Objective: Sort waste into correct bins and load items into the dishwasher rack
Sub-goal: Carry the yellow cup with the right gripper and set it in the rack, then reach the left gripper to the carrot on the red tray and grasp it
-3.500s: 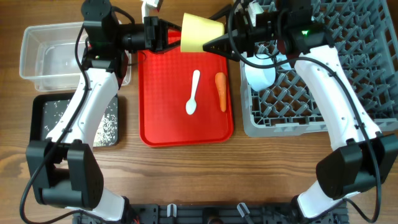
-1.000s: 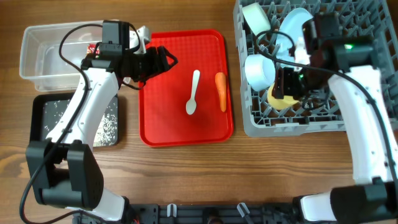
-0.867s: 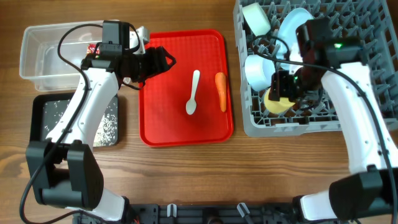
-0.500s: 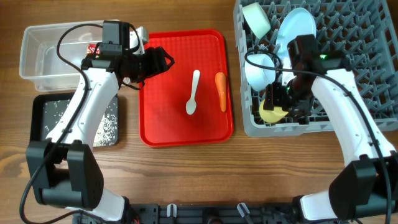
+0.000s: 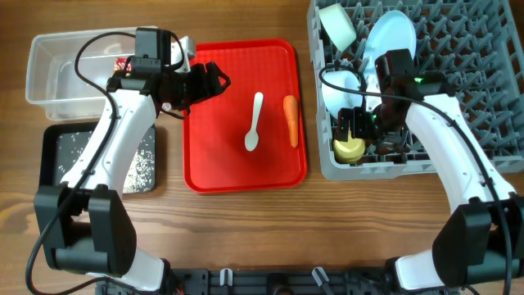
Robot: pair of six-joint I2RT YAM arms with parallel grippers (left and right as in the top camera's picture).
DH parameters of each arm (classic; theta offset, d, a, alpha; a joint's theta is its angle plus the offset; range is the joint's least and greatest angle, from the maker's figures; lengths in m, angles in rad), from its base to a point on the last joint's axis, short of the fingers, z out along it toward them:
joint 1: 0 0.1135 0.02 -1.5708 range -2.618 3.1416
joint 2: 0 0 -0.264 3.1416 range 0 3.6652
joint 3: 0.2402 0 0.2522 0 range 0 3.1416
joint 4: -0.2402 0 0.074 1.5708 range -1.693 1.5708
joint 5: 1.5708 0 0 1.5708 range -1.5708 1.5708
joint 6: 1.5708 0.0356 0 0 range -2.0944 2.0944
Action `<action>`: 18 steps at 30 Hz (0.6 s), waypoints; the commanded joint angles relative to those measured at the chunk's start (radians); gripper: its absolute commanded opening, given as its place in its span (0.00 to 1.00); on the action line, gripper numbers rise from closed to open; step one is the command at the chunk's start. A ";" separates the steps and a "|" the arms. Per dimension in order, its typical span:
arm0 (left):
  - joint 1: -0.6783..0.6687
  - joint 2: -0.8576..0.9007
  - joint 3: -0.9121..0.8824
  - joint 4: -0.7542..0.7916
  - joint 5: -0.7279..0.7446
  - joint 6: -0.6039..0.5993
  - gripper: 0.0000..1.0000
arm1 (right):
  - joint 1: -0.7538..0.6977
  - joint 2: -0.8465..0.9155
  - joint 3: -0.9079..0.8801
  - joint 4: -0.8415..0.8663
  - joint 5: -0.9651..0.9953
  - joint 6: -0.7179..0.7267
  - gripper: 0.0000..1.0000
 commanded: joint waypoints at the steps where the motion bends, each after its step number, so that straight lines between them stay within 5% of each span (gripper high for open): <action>1: -0.008 -0.018 0.008 -0.005 -0.018 0.017 0.84 | 0.004 0.002 0.115 -0.023 -0.025 0.003 1.00; 8: -0.022 -0.018 0.008 -0.014 -0.043 0.018 0.86 | 0.006 -0.015 0.365 -0.106 -0.089 -0.040 0.97; 14: -0.101 -0.018 0.008 -0.012 -0.055 0.136 0.90 | 0.061 -0.016 0.423 -0.070 -0.143 -0.052 0.95; 18: -0.224 -0.017 0.008 0.000 -0.223 0.144 0.91 | 0.074 -0.016 0.423 -0.027 -0.144 -0.047 0.96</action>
